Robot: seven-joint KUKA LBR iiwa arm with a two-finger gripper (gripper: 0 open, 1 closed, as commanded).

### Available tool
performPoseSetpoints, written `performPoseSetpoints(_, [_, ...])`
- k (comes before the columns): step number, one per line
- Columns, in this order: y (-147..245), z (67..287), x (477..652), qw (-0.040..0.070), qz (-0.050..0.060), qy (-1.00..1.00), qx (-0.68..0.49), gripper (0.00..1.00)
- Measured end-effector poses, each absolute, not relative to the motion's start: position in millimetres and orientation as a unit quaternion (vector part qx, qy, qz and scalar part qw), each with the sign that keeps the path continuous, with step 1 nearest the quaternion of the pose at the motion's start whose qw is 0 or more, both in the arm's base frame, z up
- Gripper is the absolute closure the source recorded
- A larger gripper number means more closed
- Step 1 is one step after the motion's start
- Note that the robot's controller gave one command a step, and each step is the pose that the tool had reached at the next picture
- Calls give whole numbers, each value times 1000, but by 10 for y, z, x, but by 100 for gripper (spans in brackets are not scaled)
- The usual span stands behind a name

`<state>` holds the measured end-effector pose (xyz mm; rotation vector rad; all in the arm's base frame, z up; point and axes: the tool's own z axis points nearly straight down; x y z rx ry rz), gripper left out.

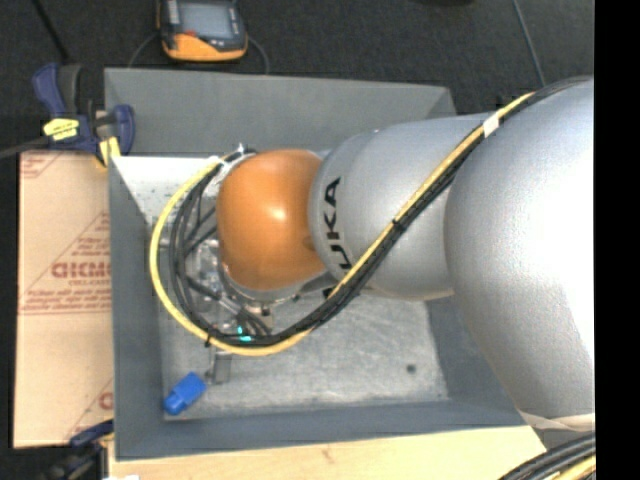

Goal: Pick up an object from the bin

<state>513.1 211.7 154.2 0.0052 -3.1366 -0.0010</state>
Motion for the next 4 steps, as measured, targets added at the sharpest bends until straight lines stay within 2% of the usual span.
performPoseSetpoints(1, [2263, 815, 4786, -7, -1, -981, 193, 0])
performPoseSetpoints(2, [2270, 812, 4762, -3, -2, -981, 191, 100])
performPoseSetpoints(3, [2242, 1991, 4883, -6, -1, -981, 194, 100])
performPoseSetpoints(4, [2099, 2520, 5066, -5, 0, -981, 194, 100])
